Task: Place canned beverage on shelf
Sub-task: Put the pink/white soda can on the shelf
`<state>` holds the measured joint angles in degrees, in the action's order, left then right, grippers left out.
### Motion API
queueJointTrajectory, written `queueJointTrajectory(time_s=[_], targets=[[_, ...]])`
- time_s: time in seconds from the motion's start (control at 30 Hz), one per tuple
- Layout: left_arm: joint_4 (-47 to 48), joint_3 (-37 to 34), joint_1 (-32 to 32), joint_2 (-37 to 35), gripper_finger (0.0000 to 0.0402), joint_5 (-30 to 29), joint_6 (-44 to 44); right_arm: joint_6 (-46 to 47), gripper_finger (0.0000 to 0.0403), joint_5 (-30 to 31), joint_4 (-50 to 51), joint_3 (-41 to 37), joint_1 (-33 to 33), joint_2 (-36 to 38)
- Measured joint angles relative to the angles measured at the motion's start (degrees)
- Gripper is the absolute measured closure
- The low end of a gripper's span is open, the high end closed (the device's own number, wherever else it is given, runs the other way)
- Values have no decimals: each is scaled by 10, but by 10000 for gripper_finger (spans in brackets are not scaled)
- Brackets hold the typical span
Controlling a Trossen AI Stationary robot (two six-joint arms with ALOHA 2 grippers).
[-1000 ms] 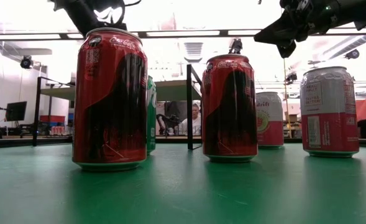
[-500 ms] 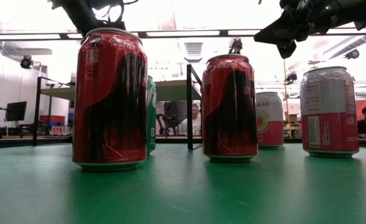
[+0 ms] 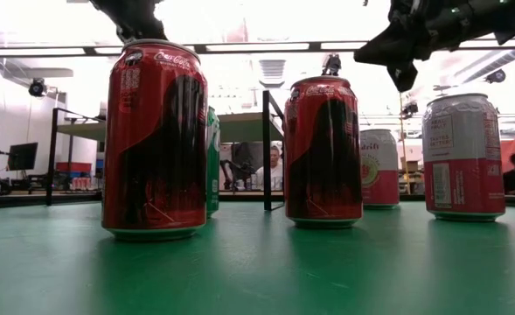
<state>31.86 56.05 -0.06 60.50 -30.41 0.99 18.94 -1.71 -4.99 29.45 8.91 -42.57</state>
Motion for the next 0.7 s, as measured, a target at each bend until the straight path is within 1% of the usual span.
queueJointTrajectory(time_s=[0.13, 0.27, 0.33, 0.5, 0.7], targets=[[-5, 0, -58, -7, 402, 0, -1, 0, 385, 1, -76, 6, -1, -37], [-5, 0, -91, -25, 402, 0, -3, 5, 385, -2, -62, 57, -12, -98], [-4, 0, -98, -40, 402, 0, -5, 1, 385, -2, -30, 92, -15, -133], [-3, -3, -100, -84, 402, -1, -15, 6, 385, 14, 116, 204, -16, -210], [-5, -15, -100, -126, 402, -6, -20, 26, 385, 19, 259, 318, -18, -281]])
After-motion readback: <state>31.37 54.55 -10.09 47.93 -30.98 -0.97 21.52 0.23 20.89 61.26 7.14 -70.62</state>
